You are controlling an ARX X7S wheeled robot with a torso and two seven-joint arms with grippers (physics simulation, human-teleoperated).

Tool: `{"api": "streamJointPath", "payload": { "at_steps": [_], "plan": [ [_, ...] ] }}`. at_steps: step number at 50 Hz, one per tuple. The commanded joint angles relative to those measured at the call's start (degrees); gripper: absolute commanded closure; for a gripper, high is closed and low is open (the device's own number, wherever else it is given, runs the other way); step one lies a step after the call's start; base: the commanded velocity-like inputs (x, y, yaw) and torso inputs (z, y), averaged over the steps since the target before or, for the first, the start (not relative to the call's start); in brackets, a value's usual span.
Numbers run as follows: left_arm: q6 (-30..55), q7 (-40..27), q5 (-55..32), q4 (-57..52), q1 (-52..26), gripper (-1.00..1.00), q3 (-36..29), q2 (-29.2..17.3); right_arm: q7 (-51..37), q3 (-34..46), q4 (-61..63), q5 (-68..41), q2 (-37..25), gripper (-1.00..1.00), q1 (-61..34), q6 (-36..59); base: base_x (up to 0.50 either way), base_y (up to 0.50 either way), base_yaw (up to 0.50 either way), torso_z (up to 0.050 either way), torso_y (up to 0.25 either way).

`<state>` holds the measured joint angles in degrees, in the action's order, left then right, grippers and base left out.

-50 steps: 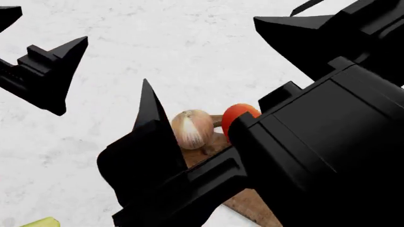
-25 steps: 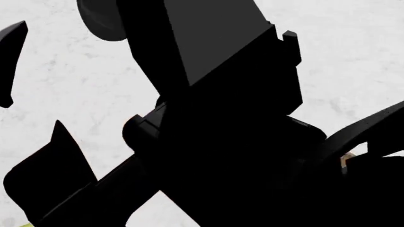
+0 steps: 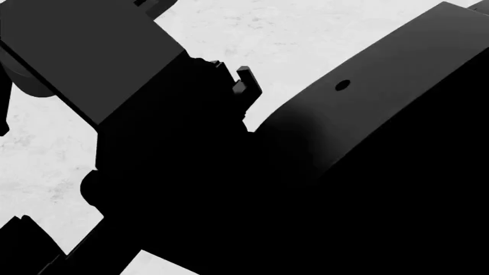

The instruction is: Place the avocado, onion, tomato and bell pepper on the cutting board.

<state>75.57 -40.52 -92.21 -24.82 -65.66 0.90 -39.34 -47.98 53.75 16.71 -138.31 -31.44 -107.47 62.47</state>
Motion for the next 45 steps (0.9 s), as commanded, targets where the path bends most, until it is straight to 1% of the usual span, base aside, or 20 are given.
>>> {"api": "streamJointPath", "payload": {
  "at_steps": [1,11,20,26,34,45],
  "plan": [
    [-0.8,0.3,0.0,-0.4,0.9,-1.00,0.3,-0.7,6.9,-0.5,-4.1,6.7,3.8,-1.00,3.2,4.1,0.00,0.00,0.00,0.000,0.000],
    [-1.0,-0.9,-1.1,-0.8,0.8,-1.00,-0.4,-0.9,17.1,-2.5,-6.2,19.3,7.5,-1.00,7.2,8.2,0.00,0.00,0.00,0.000,0.000],
    [-1.4,-0.2,-0.4,-0.6,1.1,-1.00,-0.5,-1.5,24.7,-3.3,-8.5,27.1,10.3,-1.00,9.3,8.6,0.00,0.00,0.00,0.000,0.000],
    [-1.5,-0.5,-0.6,-0.6,0.7,-1.00,-0.9,-1.7,27.5,-3.8,-8.6,29.8,11.5,-1.00,10.6,7.6,0.00,0.00,0.00,0.000,0.000],
    [-2.1,-0.1,-0.2,-0.9,2.1,-1.00,-0.6,-2.1,32.0,-4.0,-9.3,35.0,13.4,-1.00,13.2,5.4,0.00,0.00,0.00,0.000,0.000],
    [-2.7,0.2,0.0,-1.1,2.5,-1.00,-0.6,-2.6,36.9,-2.5,-10.3,41.0,14.9,-1.00,16.8,3.2,0.00,0.00,0.00,0.000,0.000]
  ]
}}
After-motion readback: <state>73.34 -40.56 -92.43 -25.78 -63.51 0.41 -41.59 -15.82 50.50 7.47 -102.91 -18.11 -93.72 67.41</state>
